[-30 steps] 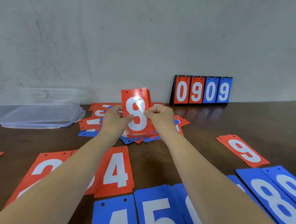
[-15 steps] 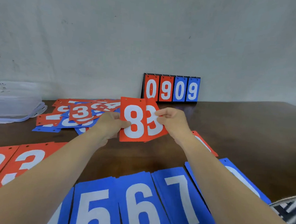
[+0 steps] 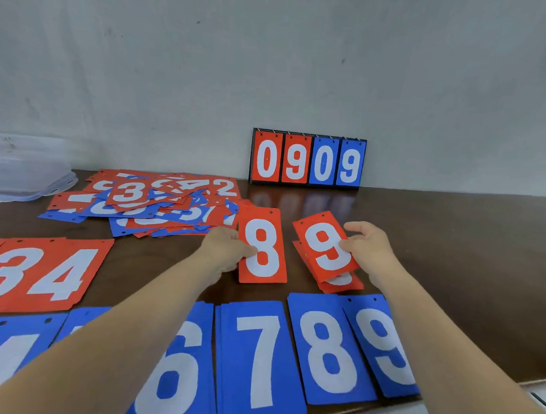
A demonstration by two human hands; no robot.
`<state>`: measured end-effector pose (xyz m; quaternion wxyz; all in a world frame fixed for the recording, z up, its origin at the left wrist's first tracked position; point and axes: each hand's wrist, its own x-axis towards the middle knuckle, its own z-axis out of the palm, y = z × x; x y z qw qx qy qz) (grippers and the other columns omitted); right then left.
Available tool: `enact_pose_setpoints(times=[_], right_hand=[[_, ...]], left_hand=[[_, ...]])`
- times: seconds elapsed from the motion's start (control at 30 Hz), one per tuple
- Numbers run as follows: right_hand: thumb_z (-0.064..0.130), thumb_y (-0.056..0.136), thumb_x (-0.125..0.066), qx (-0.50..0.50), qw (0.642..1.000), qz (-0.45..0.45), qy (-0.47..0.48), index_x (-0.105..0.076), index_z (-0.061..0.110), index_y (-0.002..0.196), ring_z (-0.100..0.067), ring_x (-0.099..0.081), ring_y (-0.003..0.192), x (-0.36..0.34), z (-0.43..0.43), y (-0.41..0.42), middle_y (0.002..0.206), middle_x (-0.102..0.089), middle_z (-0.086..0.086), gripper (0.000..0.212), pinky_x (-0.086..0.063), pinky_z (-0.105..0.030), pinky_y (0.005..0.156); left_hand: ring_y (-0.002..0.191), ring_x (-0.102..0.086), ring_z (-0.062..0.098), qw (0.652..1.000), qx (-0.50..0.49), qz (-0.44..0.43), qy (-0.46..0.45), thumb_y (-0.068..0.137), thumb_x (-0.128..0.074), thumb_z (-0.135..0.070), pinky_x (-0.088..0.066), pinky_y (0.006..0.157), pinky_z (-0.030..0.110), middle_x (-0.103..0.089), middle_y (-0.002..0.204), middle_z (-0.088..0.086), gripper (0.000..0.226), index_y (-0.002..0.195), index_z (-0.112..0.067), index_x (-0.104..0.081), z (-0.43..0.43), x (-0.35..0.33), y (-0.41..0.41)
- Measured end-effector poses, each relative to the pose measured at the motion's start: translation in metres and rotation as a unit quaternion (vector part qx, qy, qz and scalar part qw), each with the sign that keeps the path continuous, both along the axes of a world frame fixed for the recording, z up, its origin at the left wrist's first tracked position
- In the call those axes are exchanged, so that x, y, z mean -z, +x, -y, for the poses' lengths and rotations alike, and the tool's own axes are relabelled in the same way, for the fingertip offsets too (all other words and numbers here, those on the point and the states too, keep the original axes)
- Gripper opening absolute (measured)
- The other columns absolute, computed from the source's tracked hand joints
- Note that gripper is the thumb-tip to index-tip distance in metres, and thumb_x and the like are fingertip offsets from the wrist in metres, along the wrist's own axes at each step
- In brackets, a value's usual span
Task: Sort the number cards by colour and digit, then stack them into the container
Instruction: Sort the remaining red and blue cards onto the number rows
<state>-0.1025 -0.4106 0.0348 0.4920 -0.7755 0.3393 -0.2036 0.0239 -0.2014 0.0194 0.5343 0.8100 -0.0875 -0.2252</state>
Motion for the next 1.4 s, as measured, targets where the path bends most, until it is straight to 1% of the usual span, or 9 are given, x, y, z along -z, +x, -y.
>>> enact_pose_setpoints(times=[0.13,0.23,0.33,0.5,0.7,0.87,0.93,1.07,1.4], right_hand=[[0.003,0.088,-0.063,-0.008,1.000,-0.015,0.002,-0.051,0.012,0.133,-0.026,-0.062,0.103,0.017,0.017,-0.003,0.115,-0.062,-0.010,0.048,-0.053,-0.034,0.077],[0.008,0.088,-0.064,-0.018,0.996,-0.046,-0.068,-0.049,0.014,0.135,-0.024,-0.061,0.103,0.026,0.019,-0.002,0.111,-0.062,-0.006,0.050,-0.052,-0.035,0.085],[0.013,0.089,-0.063,-0.016,0.980,-0.091,-0.175,-0.046,0.018,0.137,-0.022,-0.060,0.105,0.031,0.018,-0.002,0.115,-0.063,-0.005,0.051,-0.048,-0.030,0.077],[0.023,0.091,-0.062,-0.010,0.948,-0.154,-0.277,-0.044,0.021,0.132,-0.019,-0.061,0.097,0.033,0.014,-0.003,0.115,-0.062,-0.002,0.045,-0.044,-0.024,0.059],[0.035,0.092,-0.058,-0.035,0.916,-0.146,-0.373,-0.057,0.025,0.127,-0.019,-0.053,0.107,0.031,0.007,-0.008,0.121,-0.054,-0.001,0.036,-0.051,-0.032,0.081],[0.042,0.094,-0.054,-0.180,0.885,-0.192,-0.385,-0.054,0.036,0.134,-0.023,-0.038,0.128,0.031,0.002,-0.011,0.139,-0.050,0.003,0.040,-0.031,-0.041,0.104],[0.044,0.096,-0.049,-0.176,0.881,-0.216,-0.384,-0.052,0.036,0.136,-0.023,-0.038,0.129,0.032,0.003,-0.012,0.142,-0.048,0.002,0.041,-0.030,-0.042,0.105],[0.047,0.097,-0.046,-0.156,0.880,-0.221,-0.390,-0.052,0.035,0.137,-0.023,-0.040,0.126,0.034,0.006,-0.013,0.139,-0.050,0.001,0.042,-0.033,-0.041,0.104],[0.045,0.097,-0.048,-0.155,0.877,-0.221,-0.398,-0.057,0.029,0.132,-0.022,-0.044,0.122,0.028,0.000,-0.013,0.133,-0.055,-0.001,0.040,-0.036,-0.039,0.101]], left_hand=[[0.089,-0.068,0.018,0.994,-0.016,0.085,0.059,0.085,-0.073,-0.021,-0.057,0.076,0.030,-0.071,0.098,0.009,0.020,0.087,-0.004,-0.063,0.018,0.013,-0.006],[0.072,-0.064,0.012,0.982,-0.018,0.133,0.132,0.084,-0.073,-0.026,-0.051,0.059,0.025,-0.066,0.079,0.004,0.031,0.070,-0.013,-0.049,0.028,0.016,-0.012],[0.070,-0.060,0.010,0.972,-0.014,0.154,0.178,0.084,-0.072,-0.032,-0.050,0.059,0.022,-0.063,0.082,-0.002,0.021,0.084,-0.015,-0.060,0.033,0.018,-0.017],[0.083,-0.064,0.014,0.957,-0.003,0.176,0.228,0.082,-0.072,-0.041,-0.048,0.058,0.023,-0.065,0.093,-0.002,0.028,0.095,-0.018,-0.061,0.037,0.018,-0.022],[0.113,-0.056,0.021,0.923,0.004,0.240,0.301,0.083,-0.068,-0.049,-0.055,0.085,0.036,-0.057,0.124,0.004,0.057,0.129,-0.020,-0.050,0.035,0.018,-0.028],[0.130,-0.042,0.022,0.916,0.123,0.306,0.226,0.088,-0.067,-0.035,-0.043,0.105,0.045,-0.046,0.142,-0.002,0.051,0.136,-0.030,-0.051,0.028,0.014,-0.031],[0.134,-0.037,0.020,0.912,0.190,0.275,0.238,0.090,-0.065,-0.035,-0.034,0.111,0.046,-0.044,0.145,-0.006,0.048,0.136,-0.033,-0.050,0.027,0.014,-0.033],[0.138,-0.030,0.019,0.898,0.203,0.299,0.250,0.092,-0.061,-0.040,-0.024,0.113,0.045,-0.042,0.147,-0.007,0.047,0.137,-0.034,-0.050,0.037,0.018,-0.036],[0.137,-0.031,0.021,0.896,0.203,0.304,0.254,0.091,-0.061,-0.044,-0.027,0.113,0.046,-0.041,0.147,-0.004,0.049,0.137,-0.033,-0.049,0.046,0.016,-0.038]])
